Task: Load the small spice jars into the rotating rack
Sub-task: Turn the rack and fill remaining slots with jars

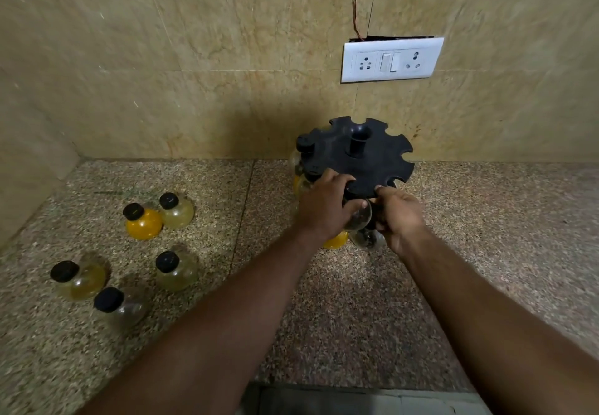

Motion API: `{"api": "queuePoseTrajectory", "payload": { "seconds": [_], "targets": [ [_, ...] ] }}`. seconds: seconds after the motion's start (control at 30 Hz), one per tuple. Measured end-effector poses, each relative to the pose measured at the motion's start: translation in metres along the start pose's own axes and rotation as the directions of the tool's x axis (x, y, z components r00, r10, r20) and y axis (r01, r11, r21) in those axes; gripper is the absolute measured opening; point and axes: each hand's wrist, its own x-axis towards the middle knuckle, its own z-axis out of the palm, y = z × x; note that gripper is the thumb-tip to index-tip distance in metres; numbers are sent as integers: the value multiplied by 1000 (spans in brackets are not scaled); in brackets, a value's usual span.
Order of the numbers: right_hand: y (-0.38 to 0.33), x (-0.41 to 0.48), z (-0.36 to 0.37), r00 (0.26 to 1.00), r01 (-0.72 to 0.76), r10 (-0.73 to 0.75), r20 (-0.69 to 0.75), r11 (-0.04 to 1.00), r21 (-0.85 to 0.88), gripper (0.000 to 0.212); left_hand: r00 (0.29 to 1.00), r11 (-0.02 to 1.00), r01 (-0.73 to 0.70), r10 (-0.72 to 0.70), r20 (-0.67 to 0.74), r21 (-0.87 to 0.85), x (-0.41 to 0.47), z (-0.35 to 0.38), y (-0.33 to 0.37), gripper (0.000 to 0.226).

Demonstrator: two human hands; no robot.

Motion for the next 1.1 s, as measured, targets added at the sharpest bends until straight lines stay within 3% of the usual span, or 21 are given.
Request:
{"api": "queuePoseTrajectory", "payload": {
  "seconds": [0.3,0.5,0.63,0.73,0.83,1.1],
  "targets": [
    [8,3,6,999,-23,28,45,994,-107,25,989,991,128,-123,-84,48,-3,6,1,54],
    [26,-13,18,998,28,-25,49,997,-65,34,955,975,198,-214,-205,-98,-11,10,-18,59],
    [55,-27,26,989,144,-148,0,967,-208,22,900,919,307,-365,-239,-249,-30,9,-36,51],
    [89,-34,36,980,194,-194,34,914,-356,17,822,836,438,-521,-228,-331,-57,7,-66,42],
    [123,-39,54,966,253,-176,189,797,-549,14,715,737,577,-664,-219,-353,-92,3,-104,47],
    [179,-63,129,837,428,106,537,483,-764,38,367,502,793,-846,-388,-344,-166,-29,-178,71]
  ]
}}
